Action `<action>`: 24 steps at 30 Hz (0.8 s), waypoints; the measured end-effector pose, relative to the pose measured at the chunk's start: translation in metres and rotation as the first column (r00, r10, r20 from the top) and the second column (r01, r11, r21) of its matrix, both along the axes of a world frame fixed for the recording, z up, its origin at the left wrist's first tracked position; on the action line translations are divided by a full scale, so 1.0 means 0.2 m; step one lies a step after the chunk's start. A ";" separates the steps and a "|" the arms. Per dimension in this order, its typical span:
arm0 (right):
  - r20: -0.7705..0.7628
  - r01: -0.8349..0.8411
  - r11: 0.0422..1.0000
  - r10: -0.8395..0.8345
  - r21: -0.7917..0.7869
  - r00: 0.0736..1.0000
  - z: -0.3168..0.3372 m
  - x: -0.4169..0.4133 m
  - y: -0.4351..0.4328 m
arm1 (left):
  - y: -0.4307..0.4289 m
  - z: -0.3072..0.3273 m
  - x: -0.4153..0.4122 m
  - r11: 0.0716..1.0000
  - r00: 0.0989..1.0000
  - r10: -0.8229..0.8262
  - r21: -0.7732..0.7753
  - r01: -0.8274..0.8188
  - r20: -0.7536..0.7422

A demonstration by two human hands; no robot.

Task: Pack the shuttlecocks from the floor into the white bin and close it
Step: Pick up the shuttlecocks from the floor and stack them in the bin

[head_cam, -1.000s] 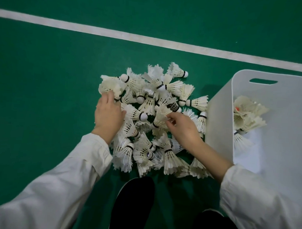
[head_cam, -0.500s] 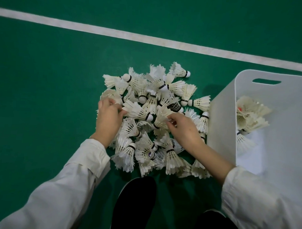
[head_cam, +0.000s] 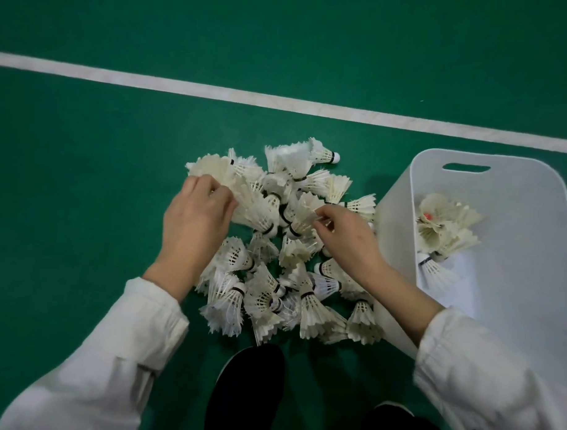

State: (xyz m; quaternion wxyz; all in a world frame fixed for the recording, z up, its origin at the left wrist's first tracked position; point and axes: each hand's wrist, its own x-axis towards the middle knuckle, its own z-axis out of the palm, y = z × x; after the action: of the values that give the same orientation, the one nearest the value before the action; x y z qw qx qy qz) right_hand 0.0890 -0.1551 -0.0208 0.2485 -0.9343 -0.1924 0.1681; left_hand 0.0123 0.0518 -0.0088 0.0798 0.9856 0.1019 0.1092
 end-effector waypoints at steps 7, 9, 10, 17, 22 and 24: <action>0.059 0.038 0.993 -0.045 0.115 0.997 0.07 0.01 -0.02 | -0.01 0.05 -0.02 0.983 0.999 0.041 -0.180 -0.037 0.018; 0.066 0.014 0.994 -0.022 0.112 0.998 0.08 0.01 -0.02 | -0.01 0.06 -0.04 0.987 1.000 0.019 -0.158 -0.016 0.012; 0.075 -0.011 0.994 0.003 0.106 0.997 0.09 0.01 -0.02 | -0.02 0.07 -0.04 0.990 1.000 -0.002 -0.140 0.004 0.012; 0.137 -0.082 0.995 0.073 0.061 0.988 0.31 0.15 -0.18 | -0.17 0.29 0.11 0.967 0.968 -0.249 -0.050 0.249 -0.006; 0.202 -0.010 0.996 -0.008 0.088 0.979 0.58 0.22 -0.43 | -0.39 0.56 0.26 0.879 0.884 -0.467 -0.122 0.461 -0.020; 0.223 0.047 0.992 -0.073 0.120 0.972 0.67 0.23 -0.58 | -0.49 0.65 0.30 0.824 0.831 -0.556 -0.150 0.546 -0.031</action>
State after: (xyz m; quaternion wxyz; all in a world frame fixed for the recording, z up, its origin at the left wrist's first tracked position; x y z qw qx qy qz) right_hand 0.1343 -0.2703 0.1133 0.2826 -0.9371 -0.2005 0.0414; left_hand 0.0724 -0.0472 0.1221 0.1703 0.9687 -0.1768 0.0381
